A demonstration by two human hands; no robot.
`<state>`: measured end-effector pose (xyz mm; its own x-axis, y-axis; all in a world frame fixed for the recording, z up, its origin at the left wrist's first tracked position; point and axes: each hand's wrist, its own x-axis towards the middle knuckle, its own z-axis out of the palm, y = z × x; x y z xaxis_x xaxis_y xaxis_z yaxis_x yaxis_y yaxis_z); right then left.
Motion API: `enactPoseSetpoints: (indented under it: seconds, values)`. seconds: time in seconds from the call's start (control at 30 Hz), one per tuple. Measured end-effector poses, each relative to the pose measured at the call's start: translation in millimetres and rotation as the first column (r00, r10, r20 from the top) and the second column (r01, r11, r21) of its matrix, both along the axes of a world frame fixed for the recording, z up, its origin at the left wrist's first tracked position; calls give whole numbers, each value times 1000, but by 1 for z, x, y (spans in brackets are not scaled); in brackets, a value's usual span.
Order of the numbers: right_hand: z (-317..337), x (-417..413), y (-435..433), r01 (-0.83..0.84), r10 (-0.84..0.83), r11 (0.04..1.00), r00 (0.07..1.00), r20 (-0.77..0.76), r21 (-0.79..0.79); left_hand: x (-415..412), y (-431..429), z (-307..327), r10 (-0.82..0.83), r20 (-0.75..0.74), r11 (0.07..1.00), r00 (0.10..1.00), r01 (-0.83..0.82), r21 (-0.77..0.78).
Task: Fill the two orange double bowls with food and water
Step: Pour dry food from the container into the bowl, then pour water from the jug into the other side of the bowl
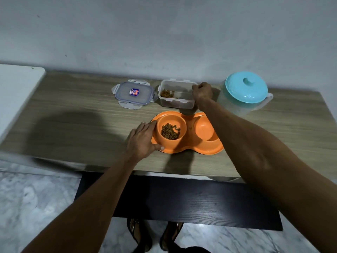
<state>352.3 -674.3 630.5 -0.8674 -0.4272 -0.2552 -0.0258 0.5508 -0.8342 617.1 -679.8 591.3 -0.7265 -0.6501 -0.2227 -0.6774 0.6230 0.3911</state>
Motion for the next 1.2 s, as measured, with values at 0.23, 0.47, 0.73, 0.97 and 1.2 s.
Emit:
enactPoseSetpoints:
  seconds: [0.23, 0.47, 0.73, 0.97, 1.2]
  values:
    - [6, 9, 14, -42, 53, 991, 995, -87, 130, 2, 1, 2, -48, -20, 998, 999, 47, -33]
    - [54, 40, 47, -67, 95, 993, 935, -341, 92, -2, 15, 27, -99, -40, 987, 994, 93, -131]
    - [105, 32, 104, 75, -113, 992, 866, -487, -97, -43, 44, 55, -241, -43, 960, 970, 232, -155]
    - [106, -29, 149, 271, -278, 959, 827, -488, -87, -86, 64, 52, -246, -39, 964, 968, 241, -112]
    - [71, -80, 157, 413, -432, 899, 891, -142, -145, -103, 84, 36, -124, -30, 991, 992, 123, -53]
